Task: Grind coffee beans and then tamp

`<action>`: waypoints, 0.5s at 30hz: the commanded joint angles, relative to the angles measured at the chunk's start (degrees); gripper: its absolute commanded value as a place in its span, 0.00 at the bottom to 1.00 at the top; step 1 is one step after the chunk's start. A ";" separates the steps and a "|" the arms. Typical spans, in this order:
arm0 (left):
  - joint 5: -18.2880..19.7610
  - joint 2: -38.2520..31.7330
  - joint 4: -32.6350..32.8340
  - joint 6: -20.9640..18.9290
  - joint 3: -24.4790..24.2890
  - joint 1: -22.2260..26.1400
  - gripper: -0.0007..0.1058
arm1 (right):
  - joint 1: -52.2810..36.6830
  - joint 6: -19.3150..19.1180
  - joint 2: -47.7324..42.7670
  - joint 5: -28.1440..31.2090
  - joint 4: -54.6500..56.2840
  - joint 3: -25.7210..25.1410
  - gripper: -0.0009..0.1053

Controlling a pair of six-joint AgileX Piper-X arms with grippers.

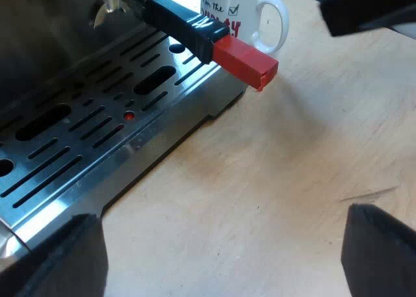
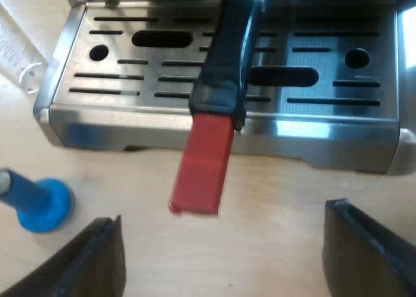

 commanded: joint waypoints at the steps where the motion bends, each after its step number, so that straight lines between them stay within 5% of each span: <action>1: 0.83 -0.06 -1.00 0.28 -0.08 -0.22 0.75 | -1.74 -0.18 1.72 -2.23 2.22 -3.18 0.63; 15: 0.83 -0.06 -1.00 0.28 -0.08 -0.22 0.75 | -4.46 -0.18 11.33 -9.15 3.15 -8.49 0.63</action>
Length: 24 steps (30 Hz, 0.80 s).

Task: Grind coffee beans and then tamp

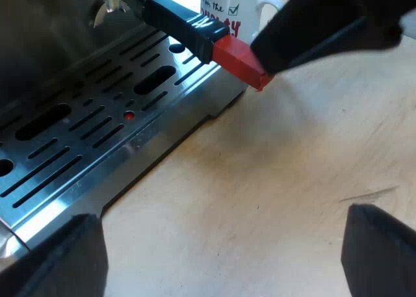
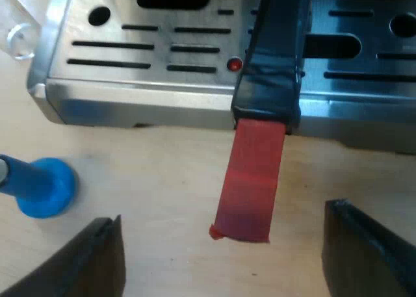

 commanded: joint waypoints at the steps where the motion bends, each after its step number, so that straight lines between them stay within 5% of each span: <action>1: 0.83 -0.06 -1.00 0.28 -0.08 -0.22 0.75 | -1.29 -0.24 0.89 -3.52 0.30 -1.15 0.63; 8: 2.15 -0.06 -1.00 0.16 -0.08 -0.22 0.75 | -6.09 -0.24 2.90 -8.36 0.65 -2.54 0.63; 24: 2.15 -0.06 -1.00 0.16 -0.08 -0.22 0.75 | -7.36 -0.68 8.40 -8.63 -1.22 -2.54 0.63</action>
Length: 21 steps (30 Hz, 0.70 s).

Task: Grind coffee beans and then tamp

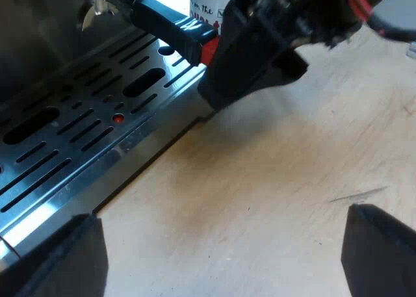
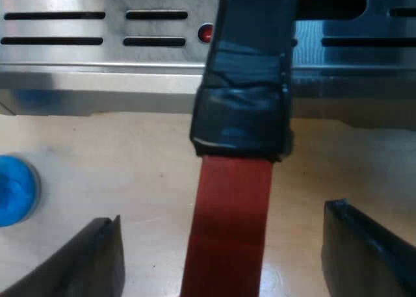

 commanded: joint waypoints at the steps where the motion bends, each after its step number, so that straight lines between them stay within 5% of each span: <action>1: 0.79 -0.06 -1.00 0.16 -0.08 -0.22 0.75 | -0.22 -0.59 0.72 -0.06 -1.11 -0.51 0.63; 21: 1.13 -0.06 -0.89 0.16 -0.08 -0.22 0.75 | -3.53 -2.06 4.21 -1.79 -4.20 -0.29 0.63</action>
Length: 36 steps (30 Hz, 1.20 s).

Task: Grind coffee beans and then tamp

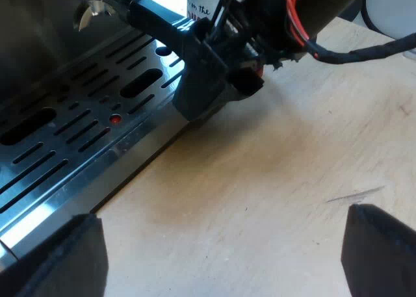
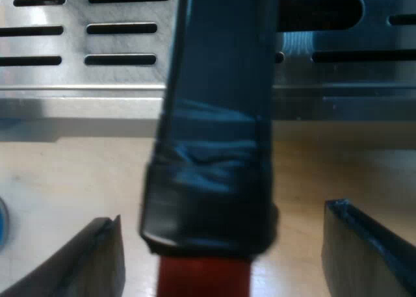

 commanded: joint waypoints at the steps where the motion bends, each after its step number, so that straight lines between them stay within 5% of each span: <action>1: 0.78 -0.06 -0.89 0.16 -0.08 -0.22 0.75 | -0.05 -0.87 -0.15 -0.30 -1.23 -0.29 0.63; 9: 0.78 -0.06 -0.89 0.16 -0.08 -0.22 0.75 | -0.05 -0.87 -0.15 -0.30 -1.13 -0.29 0.51; 36: 0.78 -0.06 -0.89 0.16 -0.08 -0.22 0.75 | -0.05 -0.64 -0.15 -1.80 2.84 -0.11 0.51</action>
